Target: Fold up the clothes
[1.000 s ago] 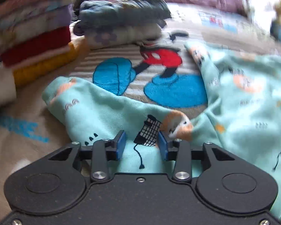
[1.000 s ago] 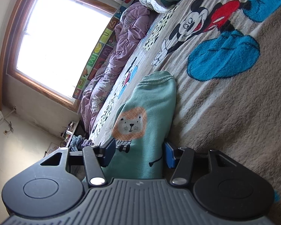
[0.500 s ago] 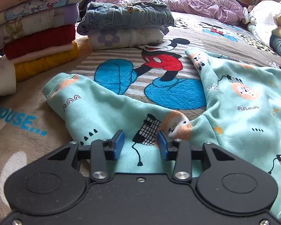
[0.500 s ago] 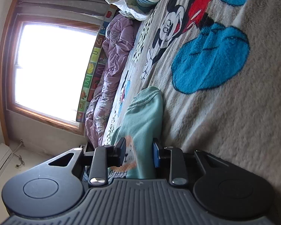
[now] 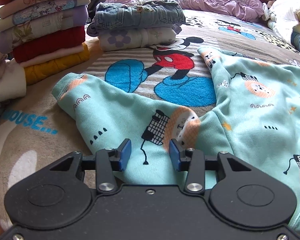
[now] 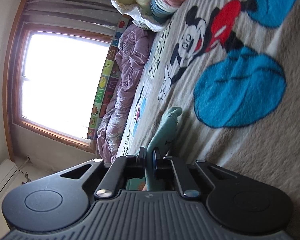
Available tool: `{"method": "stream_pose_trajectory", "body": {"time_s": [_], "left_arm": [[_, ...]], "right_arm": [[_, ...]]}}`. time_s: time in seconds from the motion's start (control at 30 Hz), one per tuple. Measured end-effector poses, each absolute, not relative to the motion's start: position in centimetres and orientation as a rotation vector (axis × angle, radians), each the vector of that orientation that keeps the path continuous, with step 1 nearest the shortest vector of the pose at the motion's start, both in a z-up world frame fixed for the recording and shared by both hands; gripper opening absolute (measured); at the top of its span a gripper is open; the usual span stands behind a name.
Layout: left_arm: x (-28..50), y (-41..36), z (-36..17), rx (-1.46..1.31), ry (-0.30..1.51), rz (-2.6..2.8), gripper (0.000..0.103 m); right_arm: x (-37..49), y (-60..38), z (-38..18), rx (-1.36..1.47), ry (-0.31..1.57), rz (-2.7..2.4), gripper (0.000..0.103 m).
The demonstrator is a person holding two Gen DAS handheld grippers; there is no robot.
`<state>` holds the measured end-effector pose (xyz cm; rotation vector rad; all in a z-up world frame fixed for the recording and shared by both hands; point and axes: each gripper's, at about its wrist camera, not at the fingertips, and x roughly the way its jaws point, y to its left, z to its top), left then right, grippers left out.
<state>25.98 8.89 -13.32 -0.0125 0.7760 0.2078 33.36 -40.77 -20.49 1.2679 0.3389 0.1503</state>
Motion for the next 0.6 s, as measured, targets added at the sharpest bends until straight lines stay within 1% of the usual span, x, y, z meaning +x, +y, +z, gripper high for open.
{"method": "stream_pose_trajectory", "body": {"time_s": [0.2, 0.37, 0.47, 0.6], "left_arm": [[24.5, 8.0, -13.5, -0.011, 0.779, 0.23, 0.055], [23.3, 7.4, -13.6, -0.032, 0.776, 0.244, 0.061], [22.6, 7.2, -13.8, -0.047, 0.782, 0.254, 0.069], [21.5, 7.6, -14.0, -0.113, 0.78, 0.252, 0.072]], "right_arm": [[30.7, -43.2, -19.2, 1.223, 0.29, 0.136, 0.009], [28.2, -45.6, -18.4, 1.178, 0.262, 0.116, 0.009], [26.3, -47.1, -18.1, 1.153, 0.249, 0.098, 0.009], [23.6, -48.8, -18.0, 1.148, 0.223, 0.069, 0.007]]}}
